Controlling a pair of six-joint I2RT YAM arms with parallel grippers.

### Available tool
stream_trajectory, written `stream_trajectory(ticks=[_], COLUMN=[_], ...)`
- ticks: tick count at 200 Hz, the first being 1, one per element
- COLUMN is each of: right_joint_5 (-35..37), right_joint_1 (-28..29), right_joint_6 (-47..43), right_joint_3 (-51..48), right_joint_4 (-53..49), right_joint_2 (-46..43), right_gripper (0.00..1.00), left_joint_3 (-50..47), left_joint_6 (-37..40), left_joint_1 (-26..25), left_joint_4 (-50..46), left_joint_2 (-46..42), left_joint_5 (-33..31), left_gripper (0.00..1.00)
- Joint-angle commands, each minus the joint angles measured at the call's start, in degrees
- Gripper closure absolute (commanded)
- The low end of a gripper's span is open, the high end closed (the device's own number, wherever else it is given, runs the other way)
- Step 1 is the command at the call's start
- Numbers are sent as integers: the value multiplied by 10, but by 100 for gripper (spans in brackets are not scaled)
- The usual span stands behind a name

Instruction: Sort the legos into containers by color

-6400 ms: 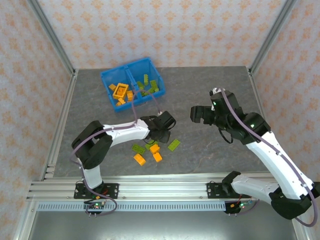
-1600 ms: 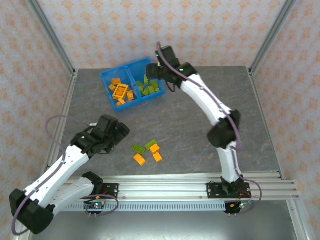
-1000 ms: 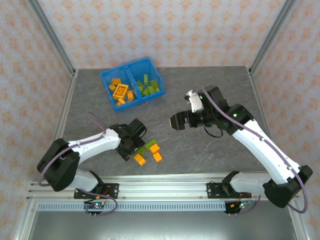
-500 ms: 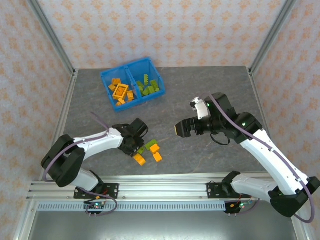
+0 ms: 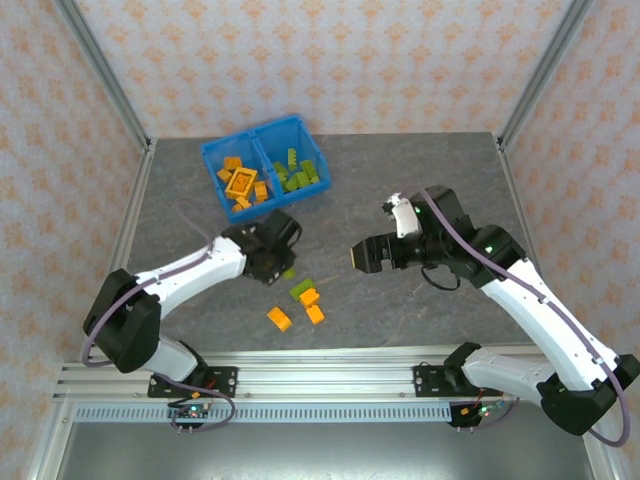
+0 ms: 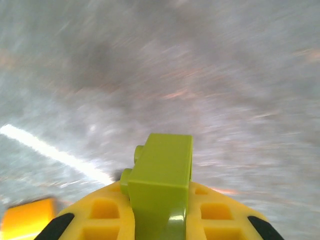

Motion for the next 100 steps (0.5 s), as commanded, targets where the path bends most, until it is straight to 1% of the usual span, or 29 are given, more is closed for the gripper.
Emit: stream_trajectory(ticks=[1,24,54,60,100], right_joint_5=[70,101,108,110,123], right_joint_1=[3,3,3,3,3], right_joint_6=[34,47,54,56,60], right_joint_3=[-6,-11,-9,-8,-5], right_joint_4=[40,49,46,46,39], right_joint_2=[-36,-45,-46,-46,-50], right_gripper=[4,4,4,4,4], left_joint_3=[117,248,430,473,764], left_joint_6=[91,152,190,196,257], left_joint_1=[44,84,126,132,163], left_joint_4=[-47,-58,-70,-74,-113], left_joint_2=[29,110,242,282,497], left_joint_5=[-63,-91,-85,-90,-154], left_gripper=[96,95,95,95,96])
